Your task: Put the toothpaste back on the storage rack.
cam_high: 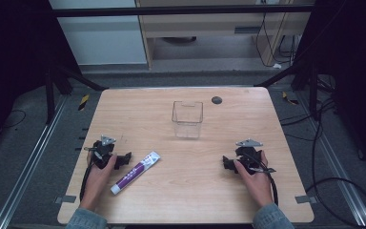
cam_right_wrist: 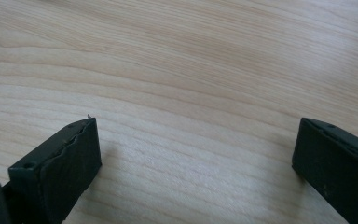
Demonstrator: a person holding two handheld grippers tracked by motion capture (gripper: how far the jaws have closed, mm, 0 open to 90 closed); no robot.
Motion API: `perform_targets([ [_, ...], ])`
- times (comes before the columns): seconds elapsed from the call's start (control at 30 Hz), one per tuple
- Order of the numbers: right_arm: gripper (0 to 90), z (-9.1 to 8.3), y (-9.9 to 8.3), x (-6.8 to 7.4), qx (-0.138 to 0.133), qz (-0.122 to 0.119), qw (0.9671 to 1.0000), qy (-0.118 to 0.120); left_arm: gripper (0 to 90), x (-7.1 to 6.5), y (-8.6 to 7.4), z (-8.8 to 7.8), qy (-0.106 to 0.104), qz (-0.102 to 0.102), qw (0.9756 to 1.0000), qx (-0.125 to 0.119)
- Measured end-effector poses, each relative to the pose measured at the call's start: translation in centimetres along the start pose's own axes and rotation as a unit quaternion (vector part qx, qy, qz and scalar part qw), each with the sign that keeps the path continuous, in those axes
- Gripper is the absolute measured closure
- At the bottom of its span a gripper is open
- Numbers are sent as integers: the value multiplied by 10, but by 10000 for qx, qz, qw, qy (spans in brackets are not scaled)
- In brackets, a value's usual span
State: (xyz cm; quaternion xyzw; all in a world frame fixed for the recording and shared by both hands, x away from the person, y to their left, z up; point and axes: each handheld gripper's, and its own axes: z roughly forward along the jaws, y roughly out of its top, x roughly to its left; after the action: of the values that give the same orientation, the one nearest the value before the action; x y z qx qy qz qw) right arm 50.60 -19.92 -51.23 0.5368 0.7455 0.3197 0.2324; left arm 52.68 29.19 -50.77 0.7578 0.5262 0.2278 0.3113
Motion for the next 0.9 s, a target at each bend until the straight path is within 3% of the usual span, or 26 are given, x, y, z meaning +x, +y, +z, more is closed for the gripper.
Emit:
perform_targets([
  [0.17, 10, 2, 2, 1, 2, -19, 10000, 14, 3, 0, -5, -5, -36, 25, 10000, -30],
  [0.43, 12, -4, -4, 0, 5, -95, 9999, 106, 33, 2, -1, -16, -42, 11, 9993, -383],
  [0.57, 12, -8, -8, 1, 2, -66, 9999, 104, 33, 0, 1, -25, -64, 207, 9990, -388],
  [0.63, 12, -9, -9, 1, 0, -96, 9999, 94, 34, -1, 2, -31, -148, 195, 9987, -439],
  [0.77, 11, -9, -9, 0, 2, -111, 9999, 114, 51, -7, 10, -49, -273, 392, 9979, -442],
  [0.87, 12, -10, -9, 1, 6, -88, 9999, 119, 76, -11, 17, -60, -393, 375, 9975, -453],
  [0.9, 12, -10, -9, 1, 9, -77, 9999, 117, 91, -15, 20, -64, -453, 489, 9967, -474],
])
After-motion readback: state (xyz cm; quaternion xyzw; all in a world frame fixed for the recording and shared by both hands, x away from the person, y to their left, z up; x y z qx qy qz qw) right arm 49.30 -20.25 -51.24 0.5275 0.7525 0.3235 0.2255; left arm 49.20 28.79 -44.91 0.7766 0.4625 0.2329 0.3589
